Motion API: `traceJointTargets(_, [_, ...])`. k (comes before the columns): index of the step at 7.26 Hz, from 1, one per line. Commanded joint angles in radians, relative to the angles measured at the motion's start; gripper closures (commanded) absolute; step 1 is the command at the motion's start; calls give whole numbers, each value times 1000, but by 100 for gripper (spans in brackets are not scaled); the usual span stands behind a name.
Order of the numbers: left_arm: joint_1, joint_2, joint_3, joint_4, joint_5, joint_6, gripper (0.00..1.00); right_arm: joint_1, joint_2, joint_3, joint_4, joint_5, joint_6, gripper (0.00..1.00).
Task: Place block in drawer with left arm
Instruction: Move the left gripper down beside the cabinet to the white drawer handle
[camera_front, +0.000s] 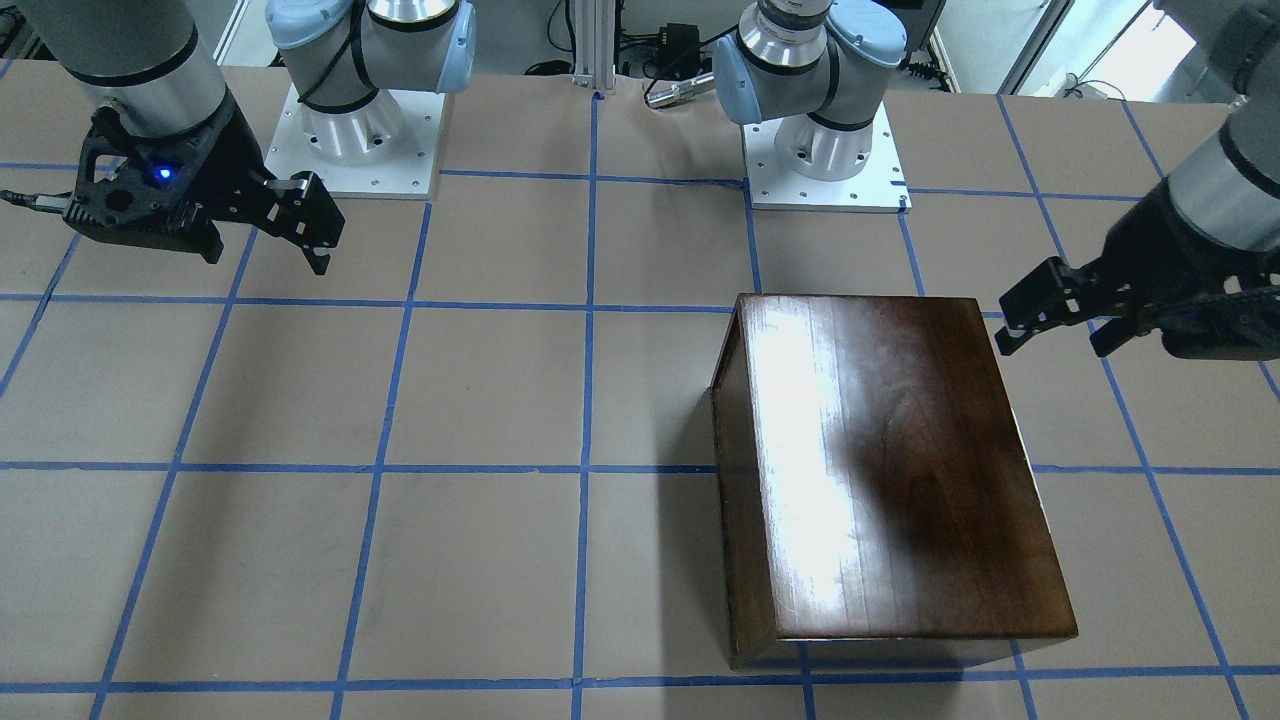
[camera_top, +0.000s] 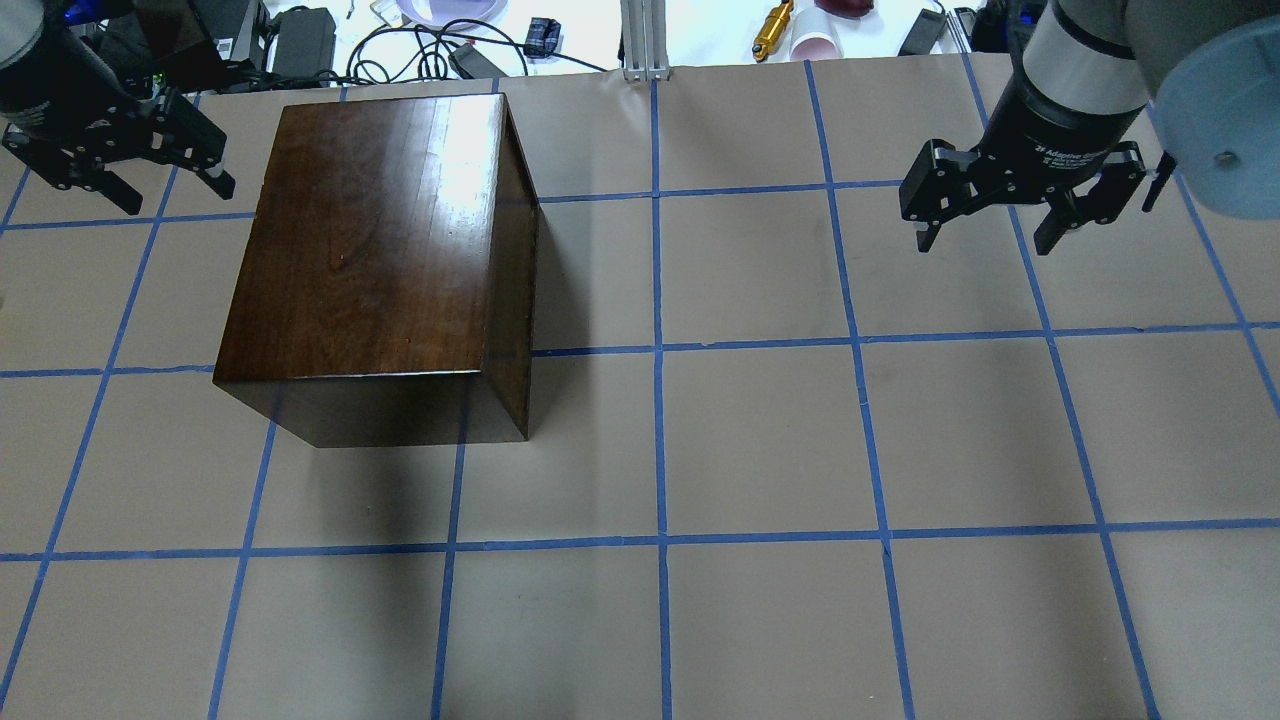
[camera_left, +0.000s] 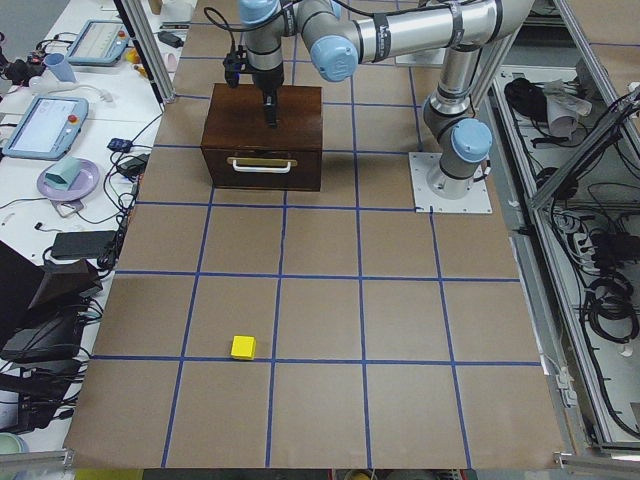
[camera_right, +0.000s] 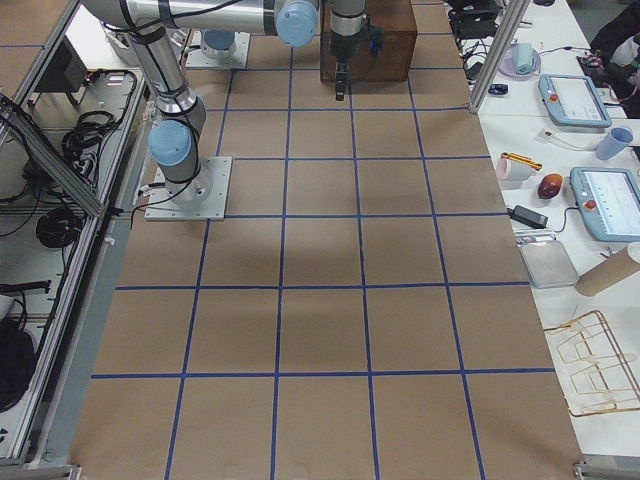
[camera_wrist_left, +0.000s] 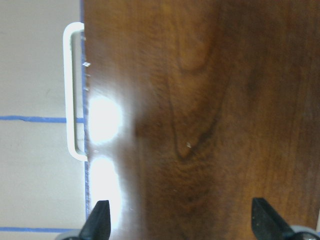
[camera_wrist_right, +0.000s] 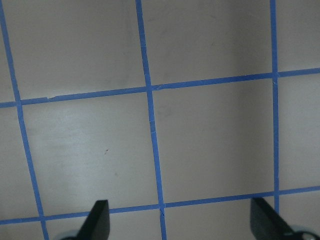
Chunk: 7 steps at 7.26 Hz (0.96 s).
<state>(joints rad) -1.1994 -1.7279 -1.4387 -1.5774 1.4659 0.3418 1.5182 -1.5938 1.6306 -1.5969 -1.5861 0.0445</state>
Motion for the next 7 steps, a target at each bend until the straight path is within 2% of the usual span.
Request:
traceJointTargets(1, [72,-39,1,40,-38,126,0,0,0,0,0,0,0,0])
traceJointTargets(4, [144,-119,1,106,-47,338,0,0,0,0,0,0,0,0])
traceJointTargets(5, [167,-137,1,108,-85,371,0,0,0,0,0,0,0,0])
traceJointTargets(7, [172,-182,-11,128,-101,404,0,0,0,0,0,0,0,0])
